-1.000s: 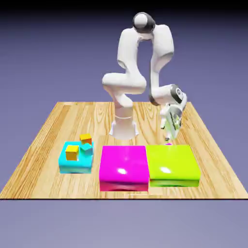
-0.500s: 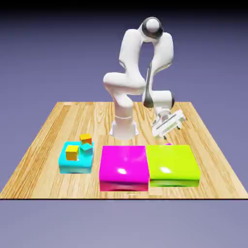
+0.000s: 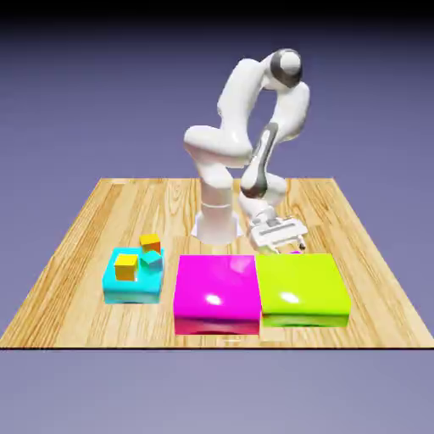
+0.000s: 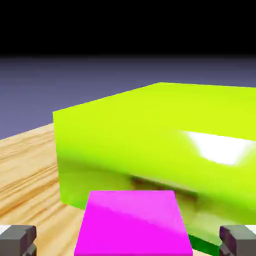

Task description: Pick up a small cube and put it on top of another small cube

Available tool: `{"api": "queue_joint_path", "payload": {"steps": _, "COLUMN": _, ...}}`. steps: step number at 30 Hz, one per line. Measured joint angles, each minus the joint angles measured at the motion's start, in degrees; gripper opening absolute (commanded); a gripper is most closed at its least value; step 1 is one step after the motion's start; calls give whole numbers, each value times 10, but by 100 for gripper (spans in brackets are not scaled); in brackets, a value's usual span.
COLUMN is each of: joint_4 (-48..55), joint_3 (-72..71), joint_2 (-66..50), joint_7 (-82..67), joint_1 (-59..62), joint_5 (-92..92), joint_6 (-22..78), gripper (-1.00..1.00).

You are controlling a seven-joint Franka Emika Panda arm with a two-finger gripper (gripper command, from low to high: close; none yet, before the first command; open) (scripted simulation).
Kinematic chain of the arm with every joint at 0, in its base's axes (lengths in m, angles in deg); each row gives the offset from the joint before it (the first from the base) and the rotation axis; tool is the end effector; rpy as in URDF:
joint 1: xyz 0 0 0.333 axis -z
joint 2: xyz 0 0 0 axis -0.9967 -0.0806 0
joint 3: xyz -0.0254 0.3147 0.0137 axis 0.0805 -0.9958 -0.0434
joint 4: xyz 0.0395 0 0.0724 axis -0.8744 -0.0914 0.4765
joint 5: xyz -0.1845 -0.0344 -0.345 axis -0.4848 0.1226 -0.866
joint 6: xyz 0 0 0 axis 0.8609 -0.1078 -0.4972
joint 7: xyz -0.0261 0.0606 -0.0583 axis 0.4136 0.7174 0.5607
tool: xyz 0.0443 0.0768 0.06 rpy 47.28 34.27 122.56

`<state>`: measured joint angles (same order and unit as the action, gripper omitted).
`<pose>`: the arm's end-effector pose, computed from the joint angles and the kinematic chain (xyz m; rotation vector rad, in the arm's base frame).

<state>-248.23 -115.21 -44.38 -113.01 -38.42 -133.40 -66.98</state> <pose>0.1179 0.1971 0.0626 -2.0489 0.2944 -1.2306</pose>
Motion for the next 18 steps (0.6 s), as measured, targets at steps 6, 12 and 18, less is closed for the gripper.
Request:
{"api": "queue_joint_path", "payload": {"steps": 6, "joint_4": -11, "joint_3": 2, "joint_2": -16, "joint_7": -8, "joint_1": -11, "joint_5": 8, "joint_6": 2, "gripper": -100}}
{"api": "queue_joint_path", "payload": {"steps": 12, "joint_4": -44, "joint_3": 51, "joint_2": -102, "joint_7": -31, "joint_1": -110, "joint_5": 75, "joint_6": 30, "gripper": -100}}
{"api": "queue_joint_path", "payload": {"steps": 18, "joint_4": 17, "joint_3": 175, "joint_2": -105, "joint_7": 9, "joint_1": -177, "joint_5": 84, "joint_6": 65, "gripper": -100}}
